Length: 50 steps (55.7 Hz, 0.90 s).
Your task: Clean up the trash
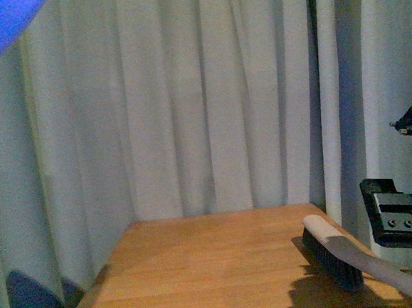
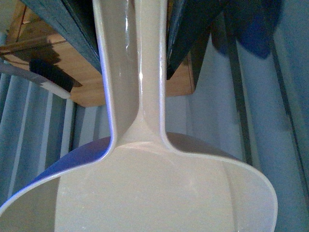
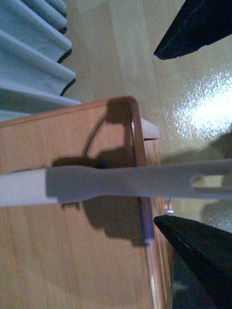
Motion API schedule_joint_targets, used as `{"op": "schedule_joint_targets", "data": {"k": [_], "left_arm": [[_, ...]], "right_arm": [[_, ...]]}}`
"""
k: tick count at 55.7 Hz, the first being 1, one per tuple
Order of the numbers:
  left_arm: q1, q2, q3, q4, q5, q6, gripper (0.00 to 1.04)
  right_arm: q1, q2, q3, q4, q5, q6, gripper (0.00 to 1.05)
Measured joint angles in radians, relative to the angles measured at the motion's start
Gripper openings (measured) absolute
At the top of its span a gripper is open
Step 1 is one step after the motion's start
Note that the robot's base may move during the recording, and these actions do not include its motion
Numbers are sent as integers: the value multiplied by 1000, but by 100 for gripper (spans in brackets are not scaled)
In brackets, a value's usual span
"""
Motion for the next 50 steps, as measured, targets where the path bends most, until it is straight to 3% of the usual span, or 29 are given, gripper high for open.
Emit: {"op": "schedule_joint_targets", "data": {"k": [33, 50], "left_arm": [[0, 0, 0, 0, 0, 0, 29], [0, 0, 0, 0, 0, 0, 29]], "right_arm": [[42, 165, 76, -21, -40, 92, 97], [48, 195, 101, -48, -40, 104, 56]]}}
